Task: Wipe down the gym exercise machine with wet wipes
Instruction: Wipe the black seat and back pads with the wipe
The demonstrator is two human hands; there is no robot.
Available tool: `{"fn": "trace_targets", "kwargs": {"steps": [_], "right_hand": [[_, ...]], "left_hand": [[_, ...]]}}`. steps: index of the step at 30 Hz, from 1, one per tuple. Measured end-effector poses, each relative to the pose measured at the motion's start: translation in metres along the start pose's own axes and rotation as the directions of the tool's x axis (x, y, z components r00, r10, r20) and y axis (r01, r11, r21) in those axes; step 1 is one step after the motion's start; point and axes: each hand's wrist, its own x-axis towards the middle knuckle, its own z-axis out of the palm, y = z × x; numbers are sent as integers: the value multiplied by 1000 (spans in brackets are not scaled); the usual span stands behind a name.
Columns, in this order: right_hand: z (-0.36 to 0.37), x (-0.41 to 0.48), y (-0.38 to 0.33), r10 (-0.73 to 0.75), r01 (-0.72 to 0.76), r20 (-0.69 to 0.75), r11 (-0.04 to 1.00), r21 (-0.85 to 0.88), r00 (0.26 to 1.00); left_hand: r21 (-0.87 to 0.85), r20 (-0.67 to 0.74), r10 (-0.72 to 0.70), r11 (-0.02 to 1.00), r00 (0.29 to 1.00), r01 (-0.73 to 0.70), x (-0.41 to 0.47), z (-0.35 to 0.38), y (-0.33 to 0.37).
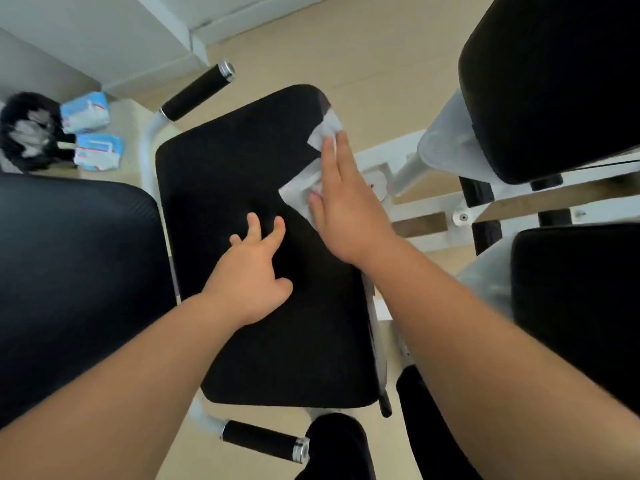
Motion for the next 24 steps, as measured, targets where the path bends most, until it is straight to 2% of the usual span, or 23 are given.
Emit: {"fn": "trace_targets", "kwargs": {"steps": [3, 6, 13, 16, 19, 24], "right_hand": [[16, -63, -7, 82, -83, 24, 995, 53, 996], [22, -79, -7, 110, -112, 42, 992, 50, 993], [-11, 62, 6, 92, -96, 26, 973, 210, 995], [-17, 91, 8, 103, -106, 26, 959, 261, 994], [-8, 54, 3, 63, -64, 11, 975, 214, 998], [19, -77, 1, 90, -94, 34, 986, 140, 995]], "left_hand": [[-7, 38, -15, 1000, 999, 15, 2, -8, 2], [-8, 50, -16, 1000, 999, 16, 2, -9, 1], [-7, -5, 8, 1000, 1000, -8, 1, 2, -2], [13, -10, 8, 1000, 1000, -8, 2, -1, -2], [12, -1, 2, 1000, 1000, -2, 2, -4, -1], [-3, -43, -3, 1000, 999, 3, 1, 3, -1]]}}
